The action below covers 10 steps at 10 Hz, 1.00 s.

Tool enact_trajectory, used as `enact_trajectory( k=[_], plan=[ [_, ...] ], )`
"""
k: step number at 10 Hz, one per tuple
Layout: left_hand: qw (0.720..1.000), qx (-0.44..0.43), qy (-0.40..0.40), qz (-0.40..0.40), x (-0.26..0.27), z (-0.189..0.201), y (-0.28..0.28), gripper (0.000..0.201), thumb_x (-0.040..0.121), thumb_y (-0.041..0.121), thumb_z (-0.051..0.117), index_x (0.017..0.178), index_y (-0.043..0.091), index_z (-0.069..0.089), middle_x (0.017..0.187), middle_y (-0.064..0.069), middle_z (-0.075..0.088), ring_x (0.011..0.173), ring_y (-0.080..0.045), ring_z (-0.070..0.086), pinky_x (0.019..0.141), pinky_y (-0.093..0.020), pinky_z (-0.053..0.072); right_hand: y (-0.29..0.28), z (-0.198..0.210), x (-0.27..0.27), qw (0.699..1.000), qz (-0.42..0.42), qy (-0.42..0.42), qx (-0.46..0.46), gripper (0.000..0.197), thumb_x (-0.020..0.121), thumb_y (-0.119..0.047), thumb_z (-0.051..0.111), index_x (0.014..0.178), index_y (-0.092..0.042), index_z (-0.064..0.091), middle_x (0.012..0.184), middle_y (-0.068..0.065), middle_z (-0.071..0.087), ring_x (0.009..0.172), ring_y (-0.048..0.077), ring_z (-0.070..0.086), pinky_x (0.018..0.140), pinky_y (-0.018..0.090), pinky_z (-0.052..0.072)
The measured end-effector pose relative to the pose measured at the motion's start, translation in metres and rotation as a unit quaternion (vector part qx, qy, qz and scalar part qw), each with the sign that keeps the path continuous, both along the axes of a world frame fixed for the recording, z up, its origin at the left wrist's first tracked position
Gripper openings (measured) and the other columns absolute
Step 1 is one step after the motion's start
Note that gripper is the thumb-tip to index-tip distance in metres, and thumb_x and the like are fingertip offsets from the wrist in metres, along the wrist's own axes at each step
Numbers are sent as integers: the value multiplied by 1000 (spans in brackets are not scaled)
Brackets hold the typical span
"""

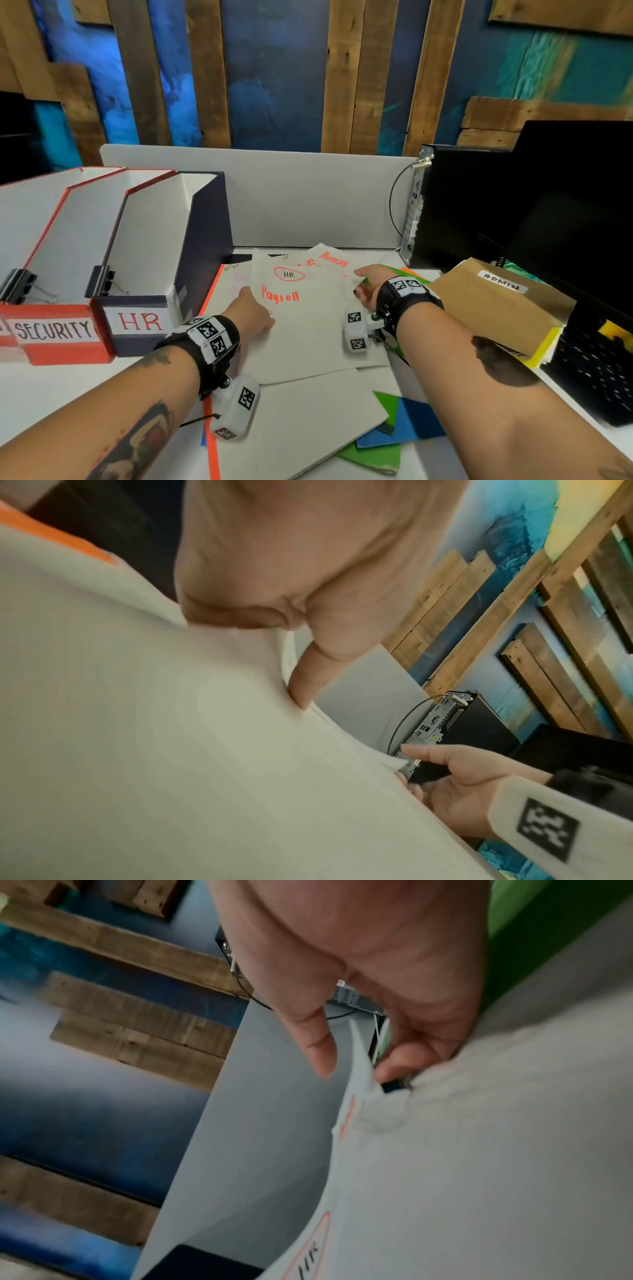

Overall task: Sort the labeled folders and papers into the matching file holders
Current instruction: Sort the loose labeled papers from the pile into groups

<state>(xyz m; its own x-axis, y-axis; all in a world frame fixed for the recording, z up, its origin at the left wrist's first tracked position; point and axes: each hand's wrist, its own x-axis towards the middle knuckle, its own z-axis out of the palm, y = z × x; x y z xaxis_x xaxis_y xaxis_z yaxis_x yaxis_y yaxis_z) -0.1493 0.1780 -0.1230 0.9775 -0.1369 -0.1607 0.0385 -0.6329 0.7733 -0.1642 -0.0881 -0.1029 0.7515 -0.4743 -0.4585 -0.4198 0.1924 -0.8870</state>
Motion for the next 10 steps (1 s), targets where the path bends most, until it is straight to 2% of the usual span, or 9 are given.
enact_trajectory(
  k=[1,2,3,4,5,7,8,9,10],
  plan=[
    [1000,1,-3,-6,1,-5,2,76,82,5,75,145,5,33,129,-19,59,113,-36,63,96,-44,54,12,-6,13,990,42,-7,-136,21,91,-32,70,85,-13,64,78,10,64,67,26,60,70,36,52],
    [1000,9,1,-8,1,-6,3,78,83,9,76,146,6,32,131,-18,58,113,-35,63,96,-42,54,14,-5,21,965,39,-16,-260,35,98,-25,57,128,-9,60,130,14,64,118,34,62,98,39,50],
    [1000,19,17,3,2,-7,3,74,84,12,76,144,3,34,131,-18,57,115,-35,62,92,-40,53,18,10,22,942,-46,-77,-323,34,101,-24,51,119,1,67,122,22,67,113,39,63,92,40,49],
    [998,29,52,15,3,-3,1,68,86,17,75,140,-1,39,133,-19,58,118,-34,61,86,-34,50,20,30,21,911,-167,-193,-324,28,99,-22,56,76,-7,64,88,17,69,83,33,61,69,35,44],
    [996,53,72,12,2,1,-2,57,96,21,64,141,-4,41,137,-17,53,124,-34,55,101,-35,47,29,59,8,859,-178,-329,-350,34,104,-23,49,71,-19,48,71,-2,56,72,21,54,62,27,40],
    [996,29,81,17,9,-4,0,44,95,16,64,132,-4,53,130,-19,61,118,-37,60,92,-37,50,41,111,-17,753,-143,-510,-391,18,108,-25,42,99,-20,56,86,-15,62,76,-8,61,64,9,46],
    [996,-31,79,16,12,-9,4,39,98,8,54,133,-9,55,134,-26,60,123,-40,59,88,-38,52,39,126,-19,766,-165,-452,-426,20,108,-26,41,110,-12,56,88,-11,60,76,1,60,67,16,45],
    [989,-114,90,37,14,-13,11,43,103,12,42,140,-9,50,141,-28,54,129,-41,55,96,-41,52,28,121,-7,845,-69,-284,-448,22,102,-18,45,115,-9,61,102,4,63,92,22,58,78,29,42],
    [959,-245,120,71,23,-20,14,57,99,41,46,141,3,53,141,-23,56,126,-43,55,103,-45,47,17,93,2,881,40,-132,-453,27,99,-16,54,117,0,66,114,17,69,98,30,63,75,29,43]
  ],
)
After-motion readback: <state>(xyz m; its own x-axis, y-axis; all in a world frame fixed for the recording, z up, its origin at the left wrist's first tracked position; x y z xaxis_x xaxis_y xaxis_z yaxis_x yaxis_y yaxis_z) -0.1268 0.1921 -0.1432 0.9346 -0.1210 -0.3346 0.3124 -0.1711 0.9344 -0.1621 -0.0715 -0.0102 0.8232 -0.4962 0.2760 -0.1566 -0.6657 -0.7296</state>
